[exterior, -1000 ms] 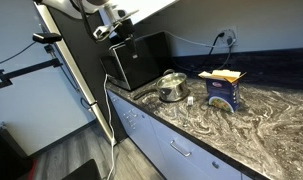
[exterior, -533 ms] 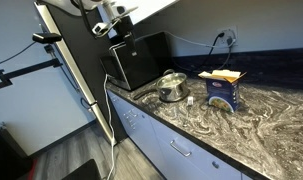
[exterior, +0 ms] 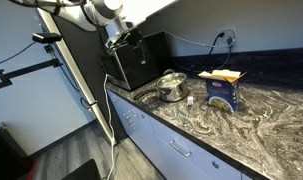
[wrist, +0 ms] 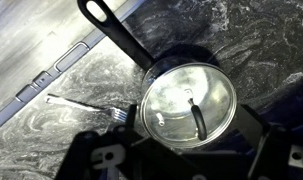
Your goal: Remove the lid from the pot
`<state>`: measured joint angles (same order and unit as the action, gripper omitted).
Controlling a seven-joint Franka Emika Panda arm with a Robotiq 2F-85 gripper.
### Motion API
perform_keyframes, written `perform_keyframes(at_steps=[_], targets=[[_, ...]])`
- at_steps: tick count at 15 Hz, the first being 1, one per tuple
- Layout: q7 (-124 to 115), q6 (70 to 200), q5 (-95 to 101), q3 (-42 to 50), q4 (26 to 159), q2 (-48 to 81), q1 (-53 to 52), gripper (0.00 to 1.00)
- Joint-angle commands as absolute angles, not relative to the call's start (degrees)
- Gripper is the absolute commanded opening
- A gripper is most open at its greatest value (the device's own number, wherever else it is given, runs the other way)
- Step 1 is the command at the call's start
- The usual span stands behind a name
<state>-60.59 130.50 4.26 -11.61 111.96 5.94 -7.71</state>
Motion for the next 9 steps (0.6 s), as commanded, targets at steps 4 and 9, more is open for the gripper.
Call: perform_keyframes(at_steps=[4,9], targets=[[-67.68,135.38,13.46,-8.38,106.91,12.69,-12.65,1.0],[-68.81,135.22,21.2,-5.76,102.3,17.62,-15.4,1.0]])
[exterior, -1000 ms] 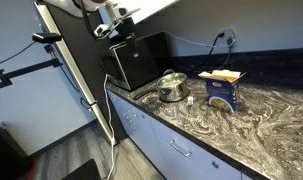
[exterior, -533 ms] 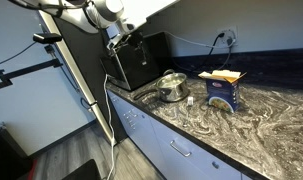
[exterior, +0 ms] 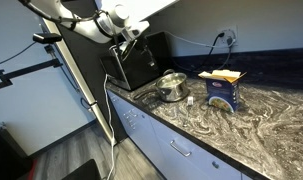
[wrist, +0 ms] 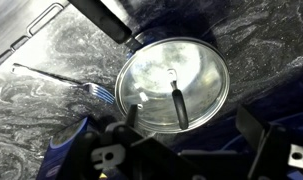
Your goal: Remove the lid from the pot
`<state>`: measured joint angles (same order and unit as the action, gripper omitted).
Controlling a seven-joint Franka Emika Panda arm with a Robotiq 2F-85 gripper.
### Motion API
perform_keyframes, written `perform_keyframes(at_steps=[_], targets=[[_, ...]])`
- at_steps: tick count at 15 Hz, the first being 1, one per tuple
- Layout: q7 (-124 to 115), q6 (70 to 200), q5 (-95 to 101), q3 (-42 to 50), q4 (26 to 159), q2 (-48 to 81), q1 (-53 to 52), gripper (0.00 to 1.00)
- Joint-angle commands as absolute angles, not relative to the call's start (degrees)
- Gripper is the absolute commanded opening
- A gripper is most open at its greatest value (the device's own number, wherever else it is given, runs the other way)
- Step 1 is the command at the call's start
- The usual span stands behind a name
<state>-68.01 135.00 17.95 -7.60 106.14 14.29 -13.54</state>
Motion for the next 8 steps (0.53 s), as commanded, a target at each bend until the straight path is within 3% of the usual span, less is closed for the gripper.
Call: perform_keyframes(at_steps=[1,8], targets=[[-68.47,135.02,21.95,-5.29,101.38,18.61,-15.75,1.0],[-62.52,134.52,19.73,-3.94,96.43,24.07,-15.63,1.0]])
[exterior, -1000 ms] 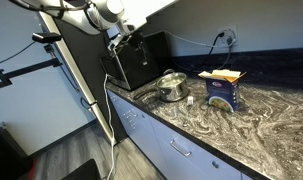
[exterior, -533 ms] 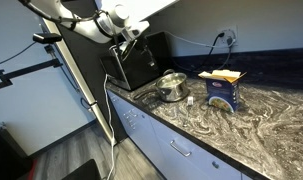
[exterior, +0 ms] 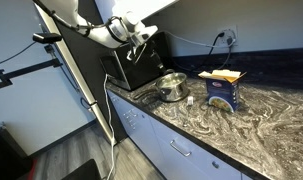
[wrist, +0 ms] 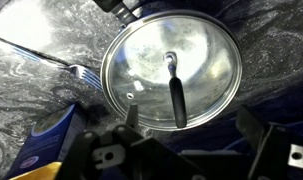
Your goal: Remove the lid from the pot
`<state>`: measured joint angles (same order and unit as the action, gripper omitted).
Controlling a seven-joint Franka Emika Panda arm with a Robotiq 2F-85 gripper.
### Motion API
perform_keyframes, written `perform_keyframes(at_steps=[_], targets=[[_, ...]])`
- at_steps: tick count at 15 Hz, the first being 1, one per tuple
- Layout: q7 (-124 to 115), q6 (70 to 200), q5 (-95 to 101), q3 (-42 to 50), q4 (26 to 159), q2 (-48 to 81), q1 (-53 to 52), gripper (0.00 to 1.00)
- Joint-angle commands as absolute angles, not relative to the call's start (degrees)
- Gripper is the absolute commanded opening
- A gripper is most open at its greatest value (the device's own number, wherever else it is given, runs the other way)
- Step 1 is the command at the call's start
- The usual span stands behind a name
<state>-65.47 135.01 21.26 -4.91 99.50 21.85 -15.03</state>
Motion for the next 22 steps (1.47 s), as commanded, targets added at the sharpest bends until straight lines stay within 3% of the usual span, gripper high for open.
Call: perform_keyframes(at_steps=[1,4,5,6,14,16,22], targets=[[-61.57,134.39,19.09,-3.85,95.89,24.67,-15.55,1.0],[-59.77,134.16,18.5,-3.17,94.63,26.13,-15.83,1.0],[-59.46,134.28,18.46,-2.94,94.38,26.49,-15.93,0.75],[-58.9,134.26,18.39,-2.81,94.19,26.75,-15.96,0.74],[-58.07,133.96,17.82,-1.88,92.81,27.96,-16.42,0.12],[-57.92,133.6,17.79,-1.8,92.69,27.85,-16.42,0.0],[-56.53,133.64,17.29,-1.79,93.52,26.23,-16.16,0.04]])
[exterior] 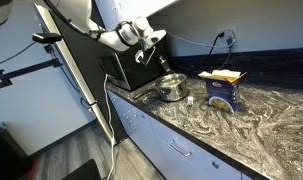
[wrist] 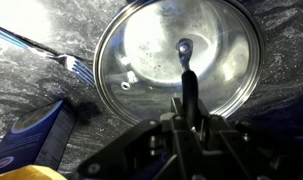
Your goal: Remove the lid from the pot
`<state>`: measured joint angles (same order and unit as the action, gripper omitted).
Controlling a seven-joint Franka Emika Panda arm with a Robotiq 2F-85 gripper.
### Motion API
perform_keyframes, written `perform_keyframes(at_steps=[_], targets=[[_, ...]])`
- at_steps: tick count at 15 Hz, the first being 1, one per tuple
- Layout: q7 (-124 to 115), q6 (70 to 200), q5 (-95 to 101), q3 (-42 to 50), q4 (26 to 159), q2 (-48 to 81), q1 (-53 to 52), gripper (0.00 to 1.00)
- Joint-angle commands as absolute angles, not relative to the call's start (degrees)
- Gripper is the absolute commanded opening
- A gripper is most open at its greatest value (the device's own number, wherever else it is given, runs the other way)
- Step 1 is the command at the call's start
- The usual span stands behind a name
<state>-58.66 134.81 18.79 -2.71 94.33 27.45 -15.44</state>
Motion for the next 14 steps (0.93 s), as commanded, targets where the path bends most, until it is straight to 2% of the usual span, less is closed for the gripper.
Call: perform_keyframes(at_steps=[1,14], targets=[[-56.5,133.7,17.26,-1.78,93.67,25.91,-16.13,0.04],[-54.5,130.12,13.75,-2.24,96.14,18.83,-14.75,0.04]])
